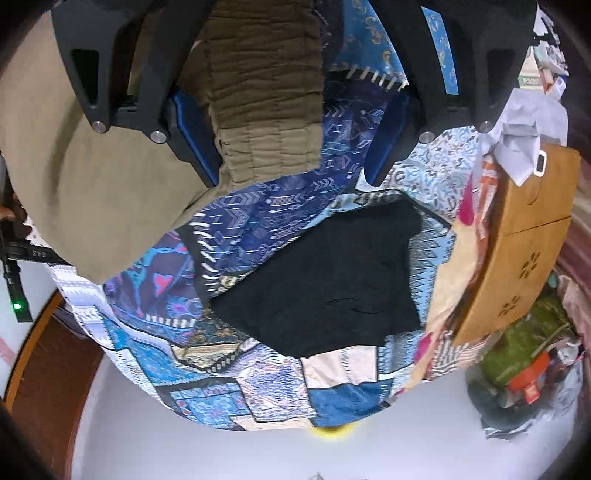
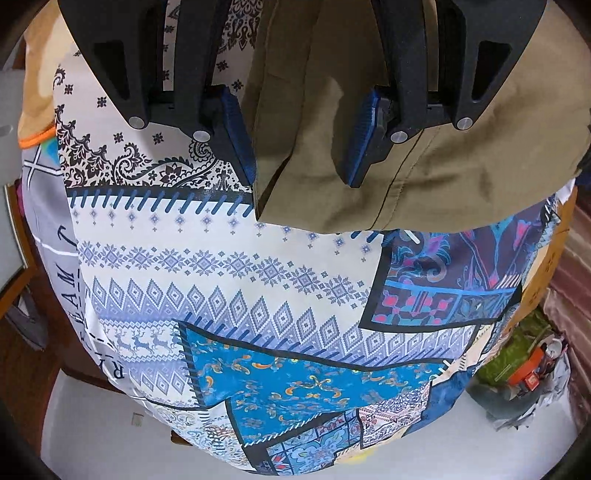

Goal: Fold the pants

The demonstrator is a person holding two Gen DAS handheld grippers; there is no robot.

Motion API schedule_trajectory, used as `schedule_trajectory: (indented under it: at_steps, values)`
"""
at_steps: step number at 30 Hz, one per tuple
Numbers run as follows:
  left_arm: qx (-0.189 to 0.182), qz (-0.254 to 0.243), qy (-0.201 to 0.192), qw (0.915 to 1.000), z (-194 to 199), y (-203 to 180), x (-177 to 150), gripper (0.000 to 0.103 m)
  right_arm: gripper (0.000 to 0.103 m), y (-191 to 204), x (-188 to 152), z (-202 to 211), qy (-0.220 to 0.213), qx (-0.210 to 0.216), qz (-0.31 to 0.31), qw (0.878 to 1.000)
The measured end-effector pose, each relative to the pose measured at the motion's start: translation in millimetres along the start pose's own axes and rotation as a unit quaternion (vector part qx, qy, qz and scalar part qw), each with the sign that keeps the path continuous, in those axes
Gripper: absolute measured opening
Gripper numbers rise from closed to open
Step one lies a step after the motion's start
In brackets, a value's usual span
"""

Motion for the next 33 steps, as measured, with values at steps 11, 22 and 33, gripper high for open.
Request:
schedule_trajectory:
  at_steps: [11, 22, 33]
  values:
    - [0.022, 0.021, -0.023, 0.9993, 23, 5, 5, 0.080, 0.038, 5, 2, 15, 0.011, -0.063, 0.048, 0.997]
    - [-0.028, -0.026, -0.058, 0.9976, 83, -27, 13, 0.082, 0.048, 104, 26, 113, -0.100, 0.029, 0.099, 0.990]
    - [-0.044, -0.029, -0.024, 0.9983, 68, -47, 3, 0.084, 0.058, 183, -11, 71, -0.018, 0.088, 0.176, 0.980]
Point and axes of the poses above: each gripper's, at about its wrist camera, not at the fingertips, and z roughly against the way its jaws point, y to its left, x to its top, the point moved 4 cm from there along -z, roughly the way its jaws point, and after that the axes turned 10 degrees about z, right-handed, at the moved point
